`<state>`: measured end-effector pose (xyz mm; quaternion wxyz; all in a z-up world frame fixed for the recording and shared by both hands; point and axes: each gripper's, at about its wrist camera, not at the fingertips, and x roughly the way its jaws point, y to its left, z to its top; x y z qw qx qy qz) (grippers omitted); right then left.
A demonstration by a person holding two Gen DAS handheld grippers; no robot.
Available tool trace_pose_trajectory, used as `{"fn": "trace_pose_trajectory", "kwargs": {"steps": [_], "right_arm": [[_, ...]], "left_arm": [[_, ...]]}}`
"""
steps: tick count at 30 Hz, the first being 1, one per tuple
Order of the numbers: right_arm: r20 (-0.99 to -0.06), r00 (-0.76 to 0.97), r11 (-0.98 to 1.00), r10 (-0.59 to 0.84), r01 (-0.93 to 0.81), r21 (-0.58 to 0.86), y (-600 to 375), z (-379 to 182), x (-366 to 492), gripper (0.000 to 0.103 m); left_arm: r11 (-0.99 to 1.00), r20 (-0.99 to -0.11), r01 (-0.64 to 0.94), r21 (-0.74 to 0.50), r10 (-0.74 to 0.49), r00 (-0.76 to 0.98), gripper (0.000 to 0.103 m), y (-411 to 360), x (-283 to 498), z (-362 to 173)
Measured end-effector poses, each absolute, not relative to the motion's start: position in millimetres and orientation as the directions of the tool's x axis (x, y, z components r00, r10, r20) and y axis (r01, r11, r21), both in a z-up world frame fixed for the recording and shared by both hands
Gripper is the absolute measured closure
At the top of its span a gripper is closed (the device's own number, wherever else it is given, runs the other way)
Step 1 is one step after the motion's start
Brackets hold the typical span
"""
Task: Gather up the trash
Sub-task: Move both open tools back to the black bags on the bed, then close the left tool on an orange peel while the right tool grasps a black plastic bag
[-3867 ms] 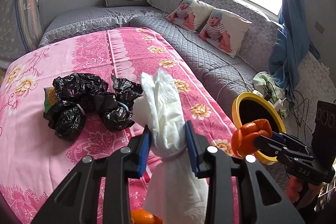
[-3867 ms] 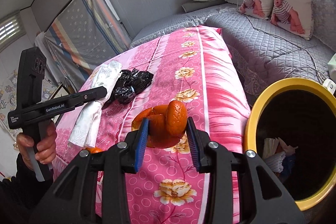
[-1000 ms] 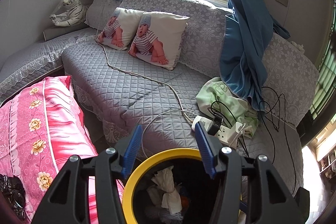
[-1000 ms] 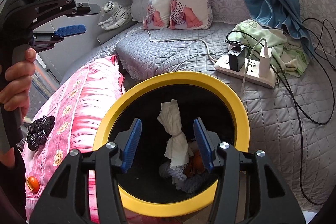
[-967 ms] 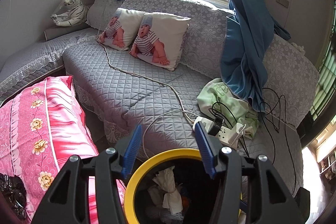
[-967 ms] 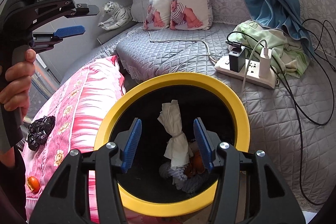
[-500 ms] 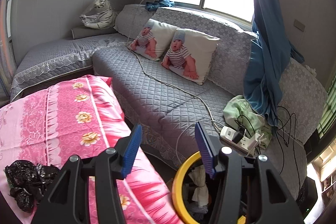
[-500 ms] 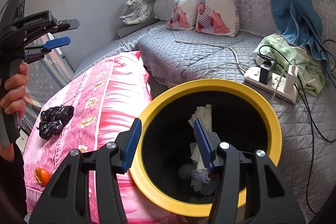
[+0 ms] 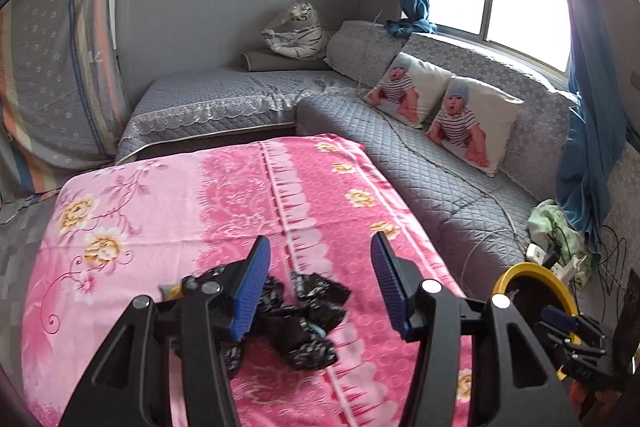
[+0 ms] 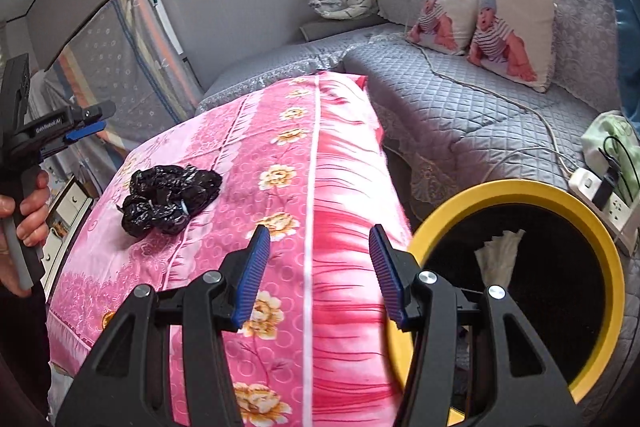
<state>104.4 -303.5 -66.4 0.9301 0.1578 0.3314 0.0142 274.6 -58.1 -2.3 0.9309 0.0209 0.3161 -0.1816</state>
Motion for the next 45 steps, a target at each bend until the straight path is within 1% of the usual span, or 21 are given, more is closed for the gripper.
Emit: {"fn": "trace_pose_trajectory", "kwargs": {"steps": [4, 8, 14, 18, 25, 28, 32, 38, 42, 45], "right_arm": [[-0.633, 0.743, 0.948, 0.217, -0.006, 0.318, -273.8, -68.0, 130.1, 0.054], [-0.651, 0.703, 0.942, 0.288, -0.086, 0.324, -242.7, -71.4, 150.3, 0.054], [-0.685, 0.631, 0.928, 0.364, -0.179, 0.328, -199.1, -74.4, 182.0, 0.054], [-0.705, 0.59, 0.919, 0.393, -0.237, 0.314, -172.3, -71.6, 199.8, 0.054], [-0.745, 0.527, 0.91, 0.41, -0.298, 0.29, -133.3, -73.5, 228.5, 0.054], [-0.765, 0.508, 0.913, 0.396, -0.309, 0.268, -121.1, -77.7, 237.8, 0.054], [-0.782, 0.491, 0.915, 0.385, -0.314, 0.253, -109.5, -84.4, 249.0, 0.051], [-0.801, 0.473, 0.92, 0.366, -0.314, 0.235, -100.1, -98.0, 260.9, 0.051], [-0.816, 0.46, 0.925, 0.349, -0.307, 0.223, -97.3, -108.5, 268.7, 0.051], [-0.825, 0.454, 0.929, 0.336, -0.305, 0.21, -97.0, -114.1, 272.6, 0.058]], "left_arm": [[0.947, -0.621, 0.315, -0.065, -0.286, 0.73, 0.053, -16.4, 261.4, -20.6], [0.947, -0.646, 0.316, -0.066, -0.281, 0.709, 0.053, 9.1, 236.3, -43.3], [0.93, -0.702, 0.35, -0.112, -0.324, 0.634, 0.053, 22.2, 200.8, -79.6], [0.898, -0.72, 0.424, -0.121, -0.373, 0.585, 0.053, 14.0, 176.8, -94.6], [0.847, -0.768, 0.515, -0.131, -0.415, 0.487, 0.053, -5.5, 151.7, -124.0], [0.833, -0.771, 0.533, -0.148, -0.435, 0.465, 0.053, -8.1, 148.5, -129.0], [0.813, -0.782, 0.563, -0.147, -0.444, 0.437, 0.053, -13.4, 144.4, -137.5], [0.795, -0.789, 0.585, -0.162, -0.46, 0.407, 0.052, -23.1, 144.5, -145.8], [0.79, -0.803, 0.593, -0.154, -0.45, 0.39, 0.052, -33.9, 148.1, -155.8], [0.784, -0.806, 0.602, -0.153, -0.451, 0.383, 0.052, -40.9, 149.0, -159.2]]}}
